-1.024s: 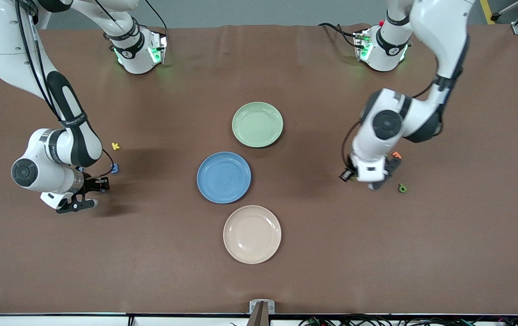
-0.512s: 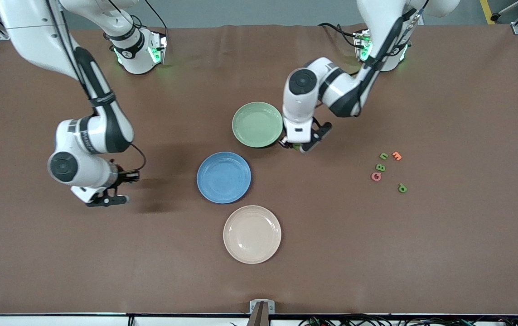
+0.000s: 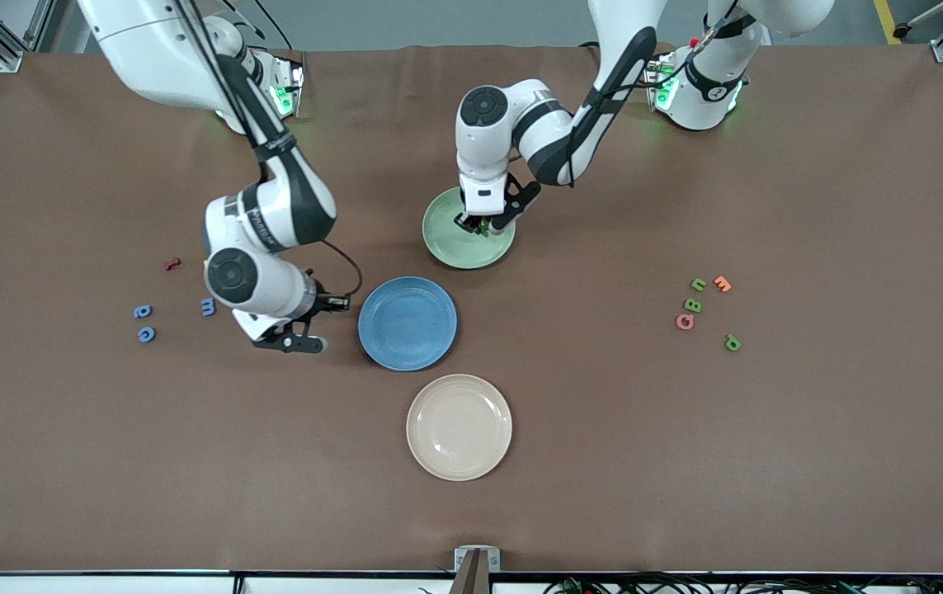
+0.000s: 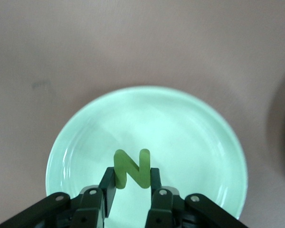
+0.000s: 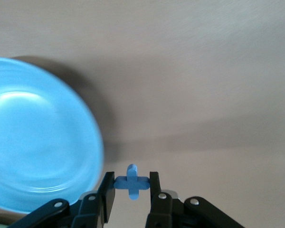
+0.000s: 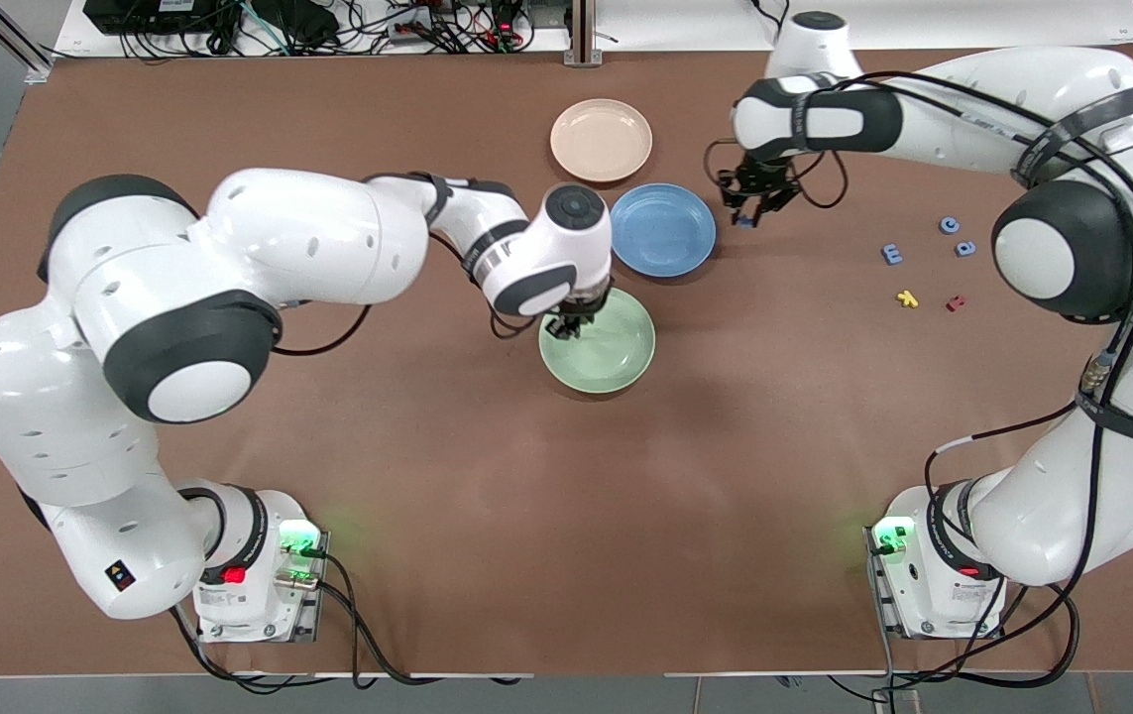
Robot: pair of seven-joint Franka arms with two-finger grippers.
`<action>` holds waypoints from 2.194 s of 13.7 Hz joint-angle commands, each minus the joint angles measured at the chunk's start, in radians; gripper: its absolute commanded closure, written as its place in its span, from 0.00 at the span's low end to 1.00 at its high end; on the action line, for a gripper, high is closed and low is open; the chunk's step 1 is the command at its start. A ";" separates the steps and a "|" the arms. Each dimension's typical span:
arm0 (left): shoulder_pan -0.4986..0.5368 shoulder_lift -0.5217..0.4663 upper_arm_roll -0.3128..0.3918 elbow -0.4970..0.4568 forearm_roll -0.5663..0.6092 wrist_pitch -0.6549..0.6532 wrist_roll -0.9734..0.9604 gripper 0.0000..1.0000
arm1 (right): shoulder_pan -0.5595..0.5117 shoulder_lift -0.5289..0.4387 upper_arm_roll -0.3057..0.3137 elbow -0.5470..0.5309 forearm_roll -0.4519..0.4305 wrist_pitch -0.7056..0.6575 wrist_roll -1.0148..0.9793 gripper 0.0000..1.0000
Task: Sort letters by color into matching plates
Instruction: 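Place the N on the green plate while the right gripper places the cross, then return the left gripper to the green P while the right gripper returns to blue letters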
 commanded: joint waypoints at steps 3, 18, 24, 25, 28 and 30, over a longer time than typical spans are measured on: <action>-0.028 0.013 0.010 0.019 0.019 -0.002 -0.087 0.00 | 0.149 0.065 -0.013 0.082 0.020 0.047 0.254 0.79; 0.529 -0.093 0.049 0.015 0.279 -0.166 0.746 0.03 | 0.213 0.176 -0.017 0.164 0.006 0.106 0.362 0.00; 0.787 -0.079 0.043 -0.016 0.306 -0.103 1.108 0.05 | 0.092 -0.013 -0.067 0.063 -0.003 -0.044 0.094 0.00; 0.820 -0.071 0.043 -0.030 0.306 -0.063 1.116 0.05 | 0.059 -0.036 -0.067 0.034 -0.005 -0.043 0.034 0.00; 0.914 -0.059 0.040 -0.068 0.292 0.041 1.107 0.08 | -0.063 -0.076 -0.067 -0.037 -0.054 -0.032 -0.168 0.00; 0.939 -0.024 0.040 -0.070 0.290 0.078 1.102 0.12 | -0.157 -0.088 -0.067 -0.063 -0.078 -0.032 -0.325 0.00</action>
